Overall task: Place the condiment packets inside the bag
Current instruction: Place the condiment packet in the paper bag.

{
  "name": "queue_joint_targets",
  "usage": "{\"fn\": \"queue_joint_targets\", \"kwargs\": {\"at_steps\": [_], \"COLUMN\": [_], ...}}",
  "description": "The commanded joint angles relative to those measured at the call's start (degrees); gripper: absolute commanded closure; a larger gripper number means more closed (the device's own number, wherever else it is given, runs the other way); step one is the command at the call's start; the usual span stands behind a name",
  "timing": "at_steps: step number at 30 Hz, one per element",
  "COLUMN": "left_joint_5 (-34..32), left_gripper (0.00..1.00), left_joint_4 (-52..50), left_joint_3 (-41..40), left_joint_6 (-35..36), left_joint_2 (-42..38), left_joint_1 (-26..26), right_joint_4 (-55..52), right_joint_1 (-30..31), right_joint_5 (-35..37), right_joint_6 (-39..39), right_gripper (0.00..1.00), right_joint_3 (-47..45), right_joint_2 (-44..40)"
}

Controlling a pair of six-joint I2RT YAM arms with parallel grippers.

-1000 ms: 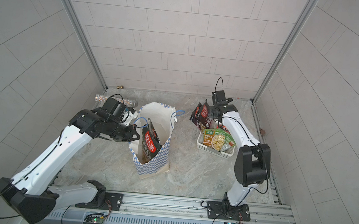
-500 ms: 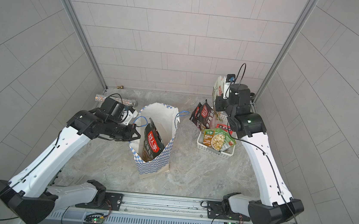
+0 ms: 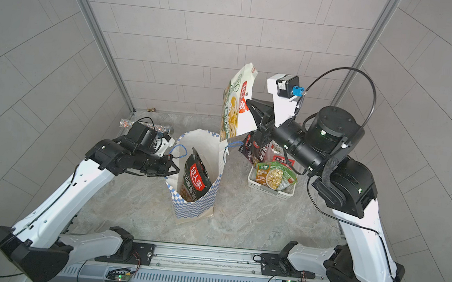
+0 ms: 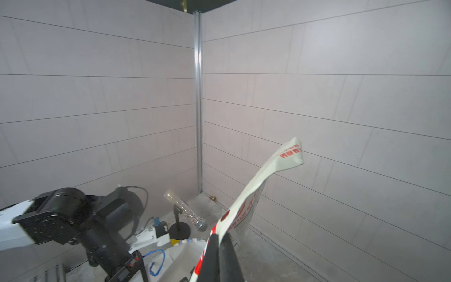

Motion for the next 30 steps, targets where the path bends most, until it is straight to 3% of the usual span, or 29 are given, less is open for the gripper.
{"fn": "queue_joint_targets", "kwargs": {"at_steps": [1, 18, 30], "left_joint_5": [1.9, 2.9, 2.5], "left_gripper": [1.00, 1.00, 1.00], "left_joint_4": [3.8, 5.2, 4.8], "left_joint_3": [-0.6, -1.7, -1.2], "left_joint_6": [-0.5, -0.7, -0.5], "left_joint_2": [-1.6, -2.5, -2.7], "left_joint_1": [-0.3, -0.3, -0.3], "right_joint_4": [2.7, 9.1, 9.6], "right_joint_1": [1.6, 3.6, 3.5], "right_joint_5": [-8.8, -27.0, -24.3], "right_joint_6": [2.8, 11.0, 13.8], "right_gripper": [1.00, 1.00, 1.00], "right_joint_3": [0.6, -6.9, -23.3], "right_joint_2": [2.7, 6.6, 2.5]}}
